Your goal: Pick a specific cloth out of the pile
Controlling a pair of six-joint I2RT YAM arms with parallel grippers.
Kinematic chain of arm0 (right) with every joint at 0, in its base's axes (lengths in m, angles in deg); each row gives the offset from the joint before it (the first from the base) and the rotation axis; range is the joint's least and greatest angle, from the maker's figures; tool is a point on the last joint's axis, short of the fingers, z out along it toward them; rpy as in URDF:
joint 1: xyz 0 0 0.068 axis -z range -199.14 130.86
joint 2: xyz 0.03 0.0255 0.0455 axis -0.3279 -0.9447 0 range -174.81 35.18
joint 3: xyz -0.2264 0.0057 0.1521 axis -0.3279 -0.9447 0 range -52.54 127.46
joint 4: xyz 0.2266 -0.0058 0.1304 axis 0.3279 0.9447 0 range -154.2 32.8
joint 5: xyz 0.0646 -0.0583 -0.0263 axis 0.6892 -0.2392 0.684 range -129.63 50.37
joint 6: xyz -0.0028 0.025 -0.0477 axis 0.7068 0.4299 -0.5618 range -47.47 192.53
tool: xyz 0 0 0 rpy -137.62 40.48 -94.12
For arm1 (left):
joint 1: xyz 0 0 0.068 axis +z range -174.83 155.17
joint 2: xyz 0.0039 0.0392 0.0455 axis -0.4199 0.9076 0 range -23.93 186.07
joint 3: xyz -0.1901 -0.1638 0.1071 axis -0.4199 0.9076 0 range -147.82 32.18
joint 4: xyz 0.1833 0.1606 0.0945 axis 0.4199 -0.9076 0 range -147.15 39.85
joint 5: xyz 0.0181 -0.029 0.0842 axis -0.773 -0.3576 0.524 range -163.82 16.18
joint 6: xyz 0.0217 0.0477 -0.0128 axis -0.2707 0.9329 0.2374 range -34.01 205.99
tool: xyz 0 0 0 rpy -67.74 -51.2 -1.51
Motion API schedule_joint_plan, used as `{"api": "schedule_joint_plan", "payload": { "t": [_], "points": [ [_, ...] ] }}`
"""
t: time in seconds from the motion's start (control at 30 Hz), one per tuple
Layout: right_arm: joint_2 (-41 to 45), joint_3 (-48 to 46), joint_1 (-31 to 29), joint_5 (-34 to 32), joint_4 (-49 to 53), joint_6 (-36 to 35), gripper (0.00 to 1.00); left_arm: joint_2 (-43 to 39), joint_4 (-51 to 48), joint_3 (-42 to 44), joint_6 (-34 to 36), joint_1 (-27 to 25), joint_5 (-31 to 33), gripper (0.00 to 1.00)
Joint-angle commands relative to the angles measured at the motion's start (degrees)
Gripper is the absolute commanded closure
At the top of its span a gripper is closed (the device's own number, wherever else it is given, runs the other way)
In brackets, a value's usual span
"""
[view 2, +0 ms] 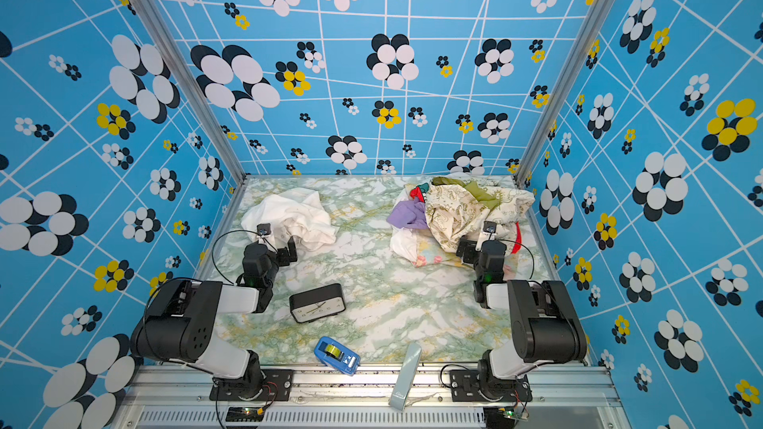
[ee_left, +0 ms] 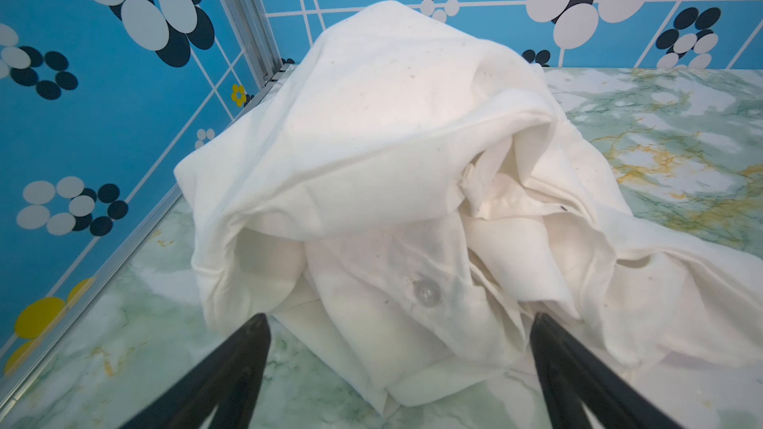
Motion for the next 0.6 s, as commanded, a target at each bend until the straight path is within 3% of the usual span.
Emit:
{"api": "schedule_joint_plan", "payload": {
  "t": [0.0, 0.57],
  "points": [
    [-0.48, -0.35, 0.12, 1.82, -1.18, -0.62, 0.01, 0.06, -0.60, -0.88, -0.97, 0.50, 0.09, 0.01],
    [-0.50, -0.06, 0.11, 2.31, -0.70, -0.85, 0.01, -0.02, -0.34, -0.68, -0.81, 0.37, 0.17, 0.01]
  ]
}}
